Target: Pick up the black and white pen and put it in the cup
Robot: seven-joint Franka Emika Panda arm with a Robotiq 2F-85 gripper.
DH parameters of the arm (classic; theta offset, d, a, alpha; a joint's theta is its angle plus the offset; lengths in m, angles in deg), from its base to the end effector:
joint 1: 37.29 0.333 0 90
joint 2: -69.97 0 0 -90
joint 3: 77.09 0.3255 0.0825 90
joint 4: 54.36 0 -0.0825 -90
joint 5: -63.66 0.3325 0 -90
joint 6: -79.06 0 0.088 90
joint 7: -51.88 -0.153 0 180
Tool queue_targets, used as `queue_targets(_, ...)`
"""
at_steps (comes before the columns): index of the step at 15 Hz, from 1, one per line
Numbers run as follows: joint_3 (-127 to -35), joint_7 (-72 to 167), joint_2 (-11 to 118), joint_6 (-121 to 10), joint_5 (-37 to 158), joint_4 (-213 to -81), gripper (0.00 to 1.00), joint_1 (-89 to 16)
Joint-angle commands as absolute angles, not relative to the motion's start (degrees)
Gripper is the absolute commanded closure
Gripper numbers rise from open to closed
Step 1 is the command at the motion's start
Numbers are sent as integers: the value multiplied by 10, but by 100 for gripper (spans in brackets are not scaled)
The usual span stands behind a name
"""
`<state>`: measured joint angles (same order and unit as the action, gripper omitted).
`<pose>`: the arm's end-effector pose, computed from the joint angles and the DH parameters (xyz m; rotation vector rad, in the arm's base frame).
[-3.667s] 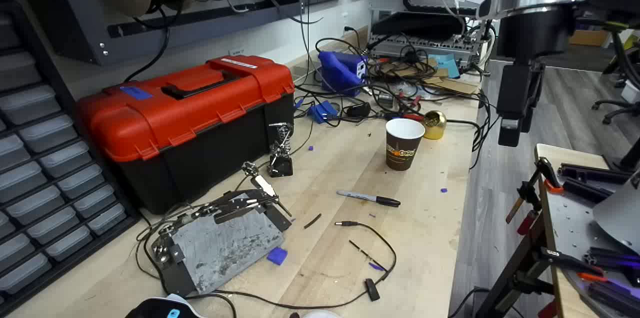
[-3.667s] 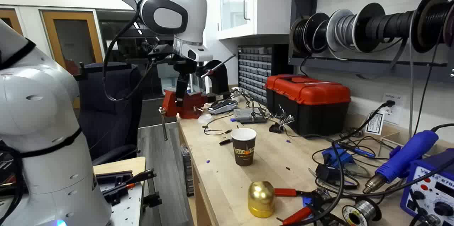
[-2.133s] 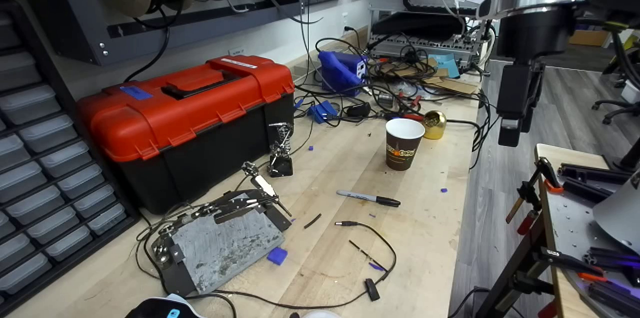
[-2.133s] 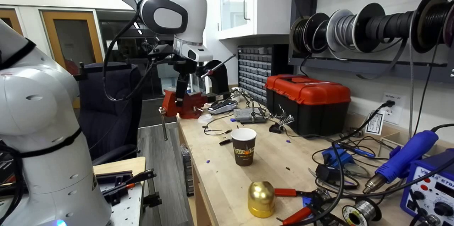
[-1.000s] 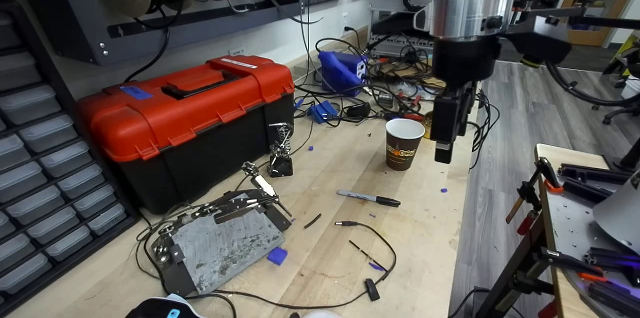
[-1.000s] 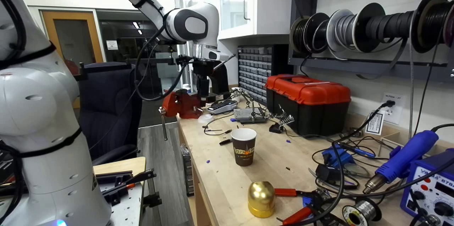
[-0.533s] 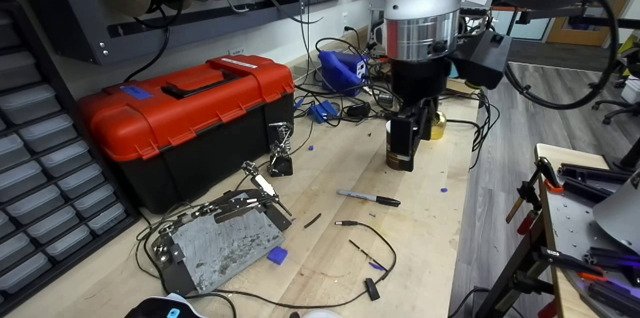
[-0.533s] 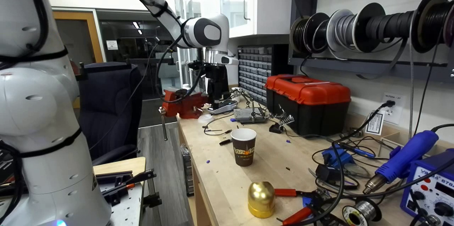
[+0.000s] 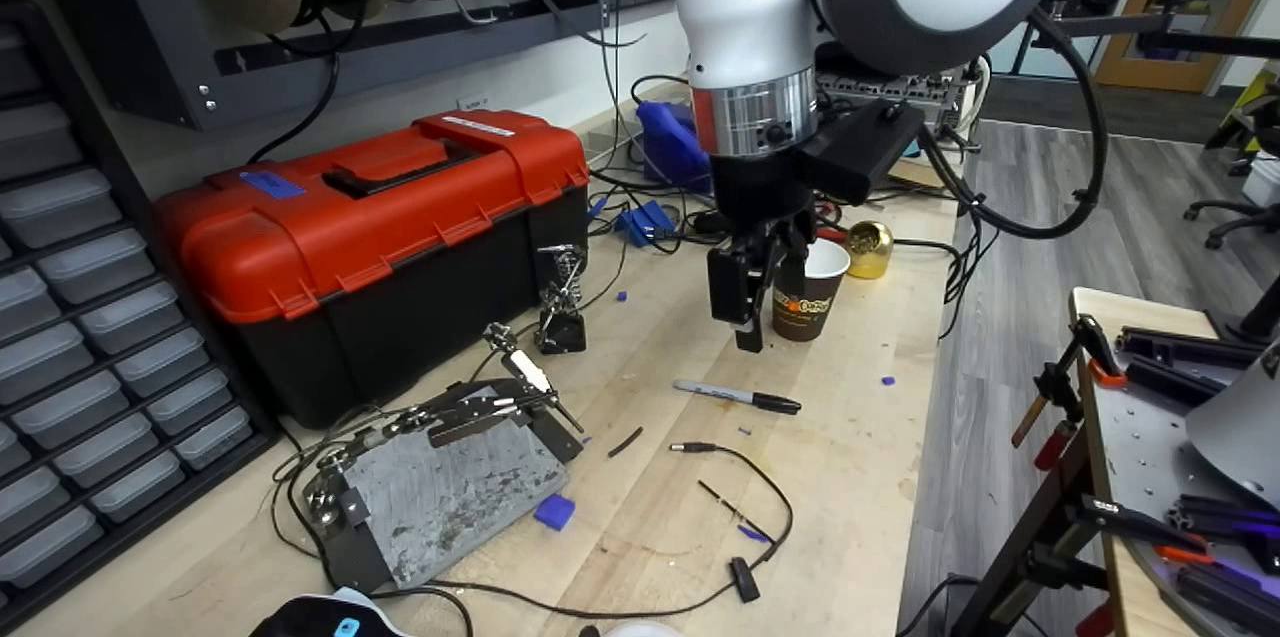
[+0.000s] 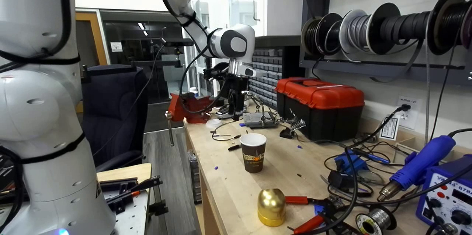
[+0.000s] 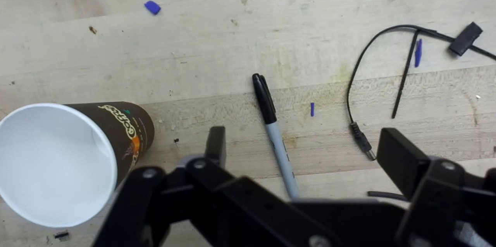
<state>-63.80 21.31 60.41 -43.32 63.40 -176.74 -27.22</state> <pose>0.4589 0.1968 0.3161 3.0832 -0.1900 -0.2484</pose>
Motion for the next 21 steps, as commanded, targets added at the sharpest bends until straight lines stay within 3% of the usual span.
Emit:
queue_targets(1,-654,216,602,-432,637,-1765,0,-257)
queue_targets(21,-683,310,477,-472,536,-1675,0,-229)
